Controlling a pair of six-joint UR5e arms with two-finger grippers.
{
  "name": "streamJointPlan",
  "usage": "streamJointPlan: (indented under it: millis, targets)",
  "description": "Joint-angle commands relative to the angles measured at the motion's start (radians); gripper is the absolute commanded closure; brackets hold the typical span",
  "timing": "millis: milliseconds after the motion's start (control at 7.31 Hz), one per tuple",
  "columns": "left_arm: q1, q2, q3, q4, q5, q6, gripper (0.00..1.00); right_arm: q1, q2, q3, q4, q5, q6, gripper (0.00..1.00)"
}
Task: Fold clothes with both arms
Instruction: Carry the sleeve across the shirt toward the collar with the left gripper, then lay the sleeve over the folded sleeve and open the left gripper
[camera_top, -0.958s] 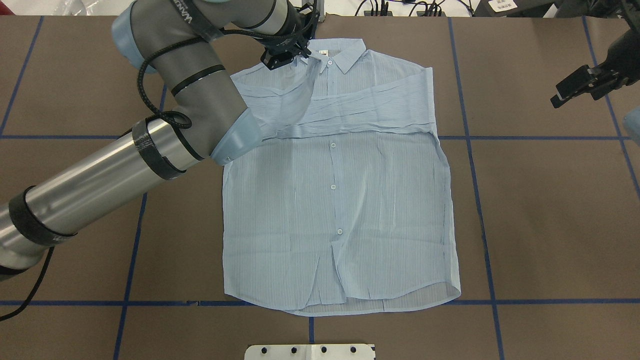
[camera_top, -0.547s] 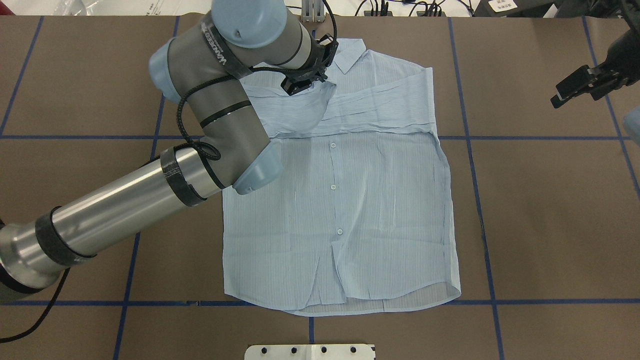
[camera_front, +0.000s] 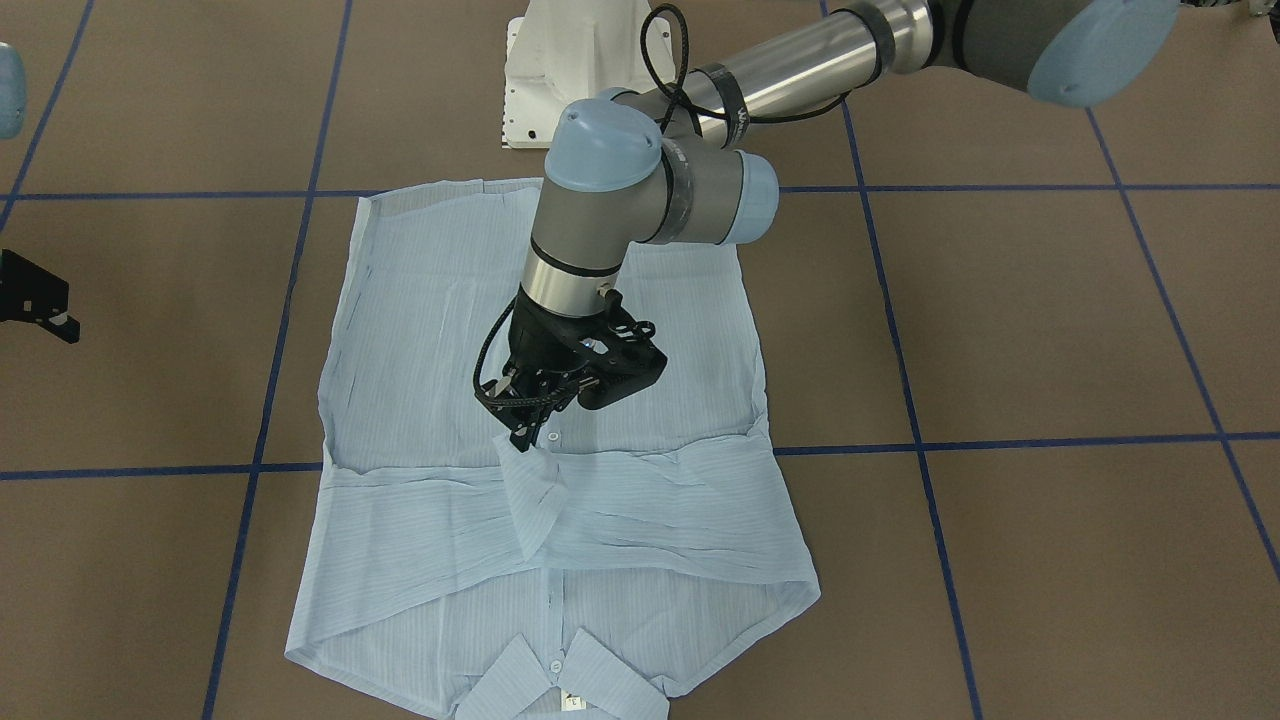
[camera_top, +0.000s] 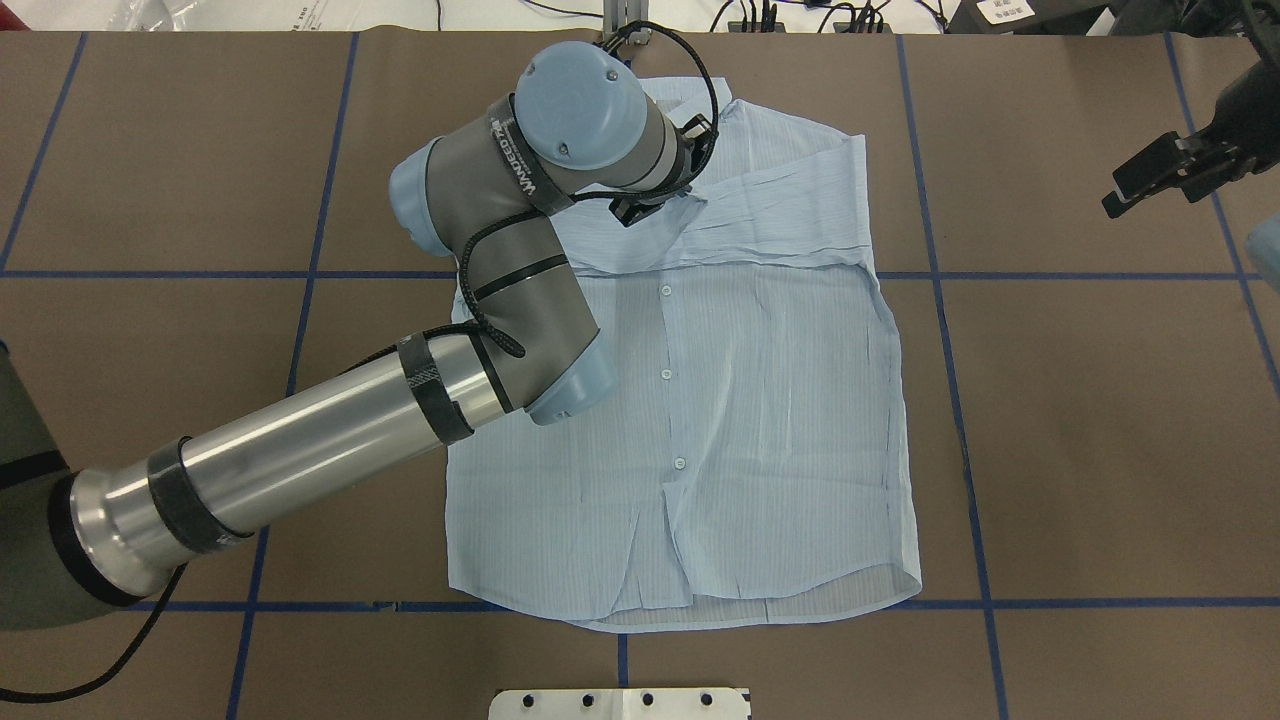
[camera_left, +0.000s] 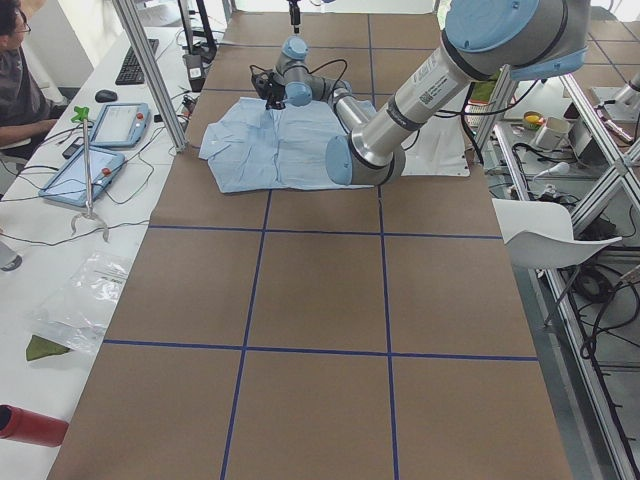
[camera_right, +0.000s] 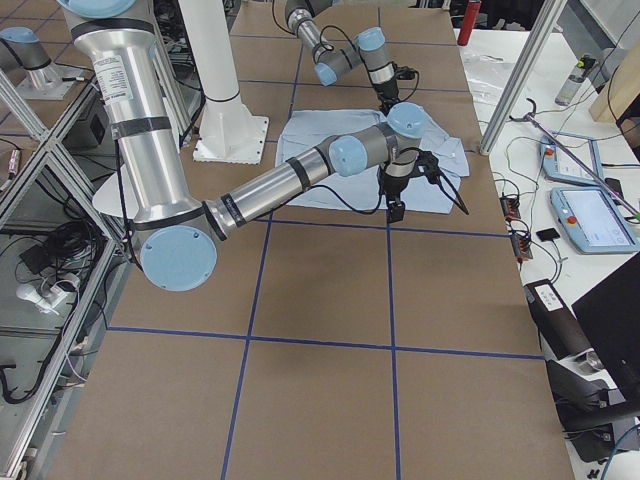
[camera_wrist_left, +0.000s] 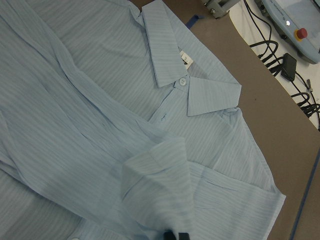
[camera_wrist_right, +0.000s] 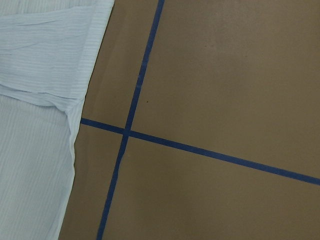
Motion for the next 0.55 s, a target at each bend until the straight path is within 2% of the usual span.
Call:
streamJointPlan:
  millis: [0,410]
  targets:
    - [0.018,-0.02,0.042,-0.019,0.053,0.189,1.0,0.003,-0.008,0.0,0.001,0.0,-0.001,0.0]
    - [0.018,-0.021,0.042,-0.059,0.067,0.606,1.0,0.006,-0.005,-0.002,-0.001,0.0,-0.001,0.0]
